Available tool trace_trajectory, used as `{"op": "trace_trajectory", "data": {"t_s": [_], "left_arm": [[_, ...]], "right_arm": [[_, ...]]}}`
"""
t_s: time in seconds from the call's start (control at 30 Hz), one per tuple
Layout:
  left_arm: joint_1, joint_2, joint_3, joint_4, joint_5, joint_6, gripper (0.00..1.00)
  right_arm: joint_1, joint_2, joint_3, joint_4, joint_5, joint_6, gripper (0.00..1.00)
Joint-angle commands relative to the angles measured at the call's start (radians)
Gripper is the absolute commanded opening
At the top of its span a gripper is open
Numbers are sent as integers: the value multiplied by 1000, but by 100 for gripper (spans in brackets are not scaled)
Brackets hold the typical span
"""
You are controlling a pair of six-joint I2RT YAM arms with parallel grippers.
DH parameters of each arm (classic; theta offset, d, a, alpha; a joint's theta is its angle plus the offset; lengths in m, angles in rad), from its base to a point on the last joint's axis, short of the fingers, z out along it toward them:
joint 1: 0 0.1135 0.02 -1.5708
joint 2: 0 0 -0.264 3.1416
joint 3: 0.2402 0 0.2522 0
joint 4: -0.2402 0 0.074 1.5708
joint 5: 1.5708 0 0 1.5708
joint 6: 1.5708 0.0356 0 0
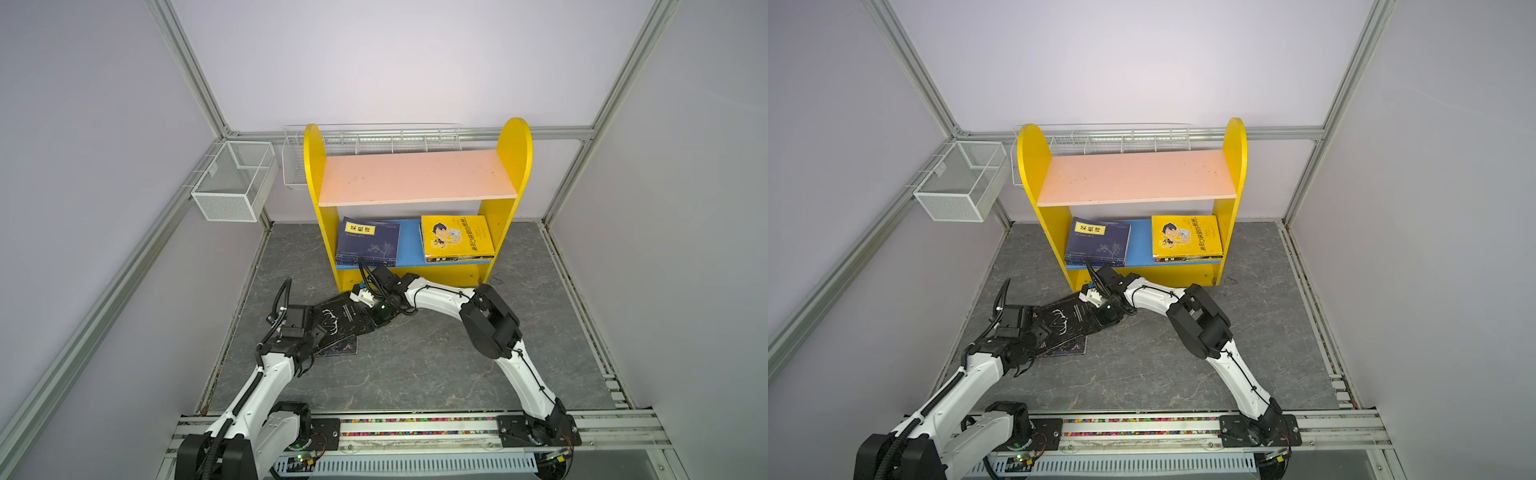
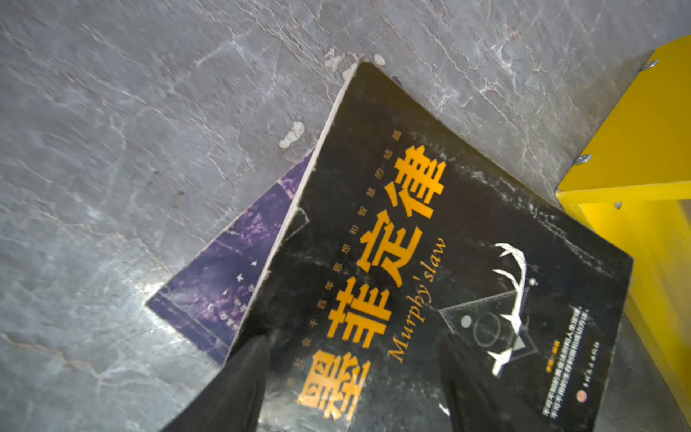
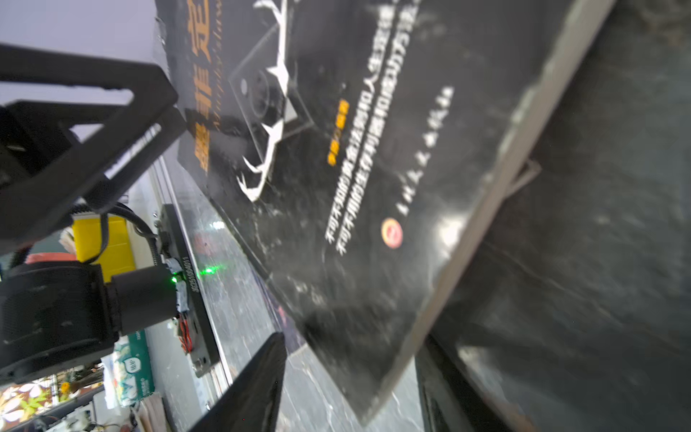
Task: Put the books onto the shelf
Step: 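Reach the right gripper to the black book edge and grasp it, then lift the black book upright and carry it to the shelf with the right gripper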
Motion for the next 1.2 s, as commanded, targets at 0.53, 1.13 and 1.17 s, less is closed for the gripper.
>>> {"op": "trace_trajectory", "data": {"t_s": [0.53, 1.13, 1.17], "left_arm": [[6, -123, -66, -31, 169, 14, 72], [9, -222, 327, 28, 503, -35, 85], [9, -222, 324, 60, 526, -44, 85]], "right_arm": [[3, -187, -201, 491, -89, 205, 7], [-215, -794, -650, 542, -193, 206, 7], [-235, -822, -657, 528, -192, 202, 7]]}}
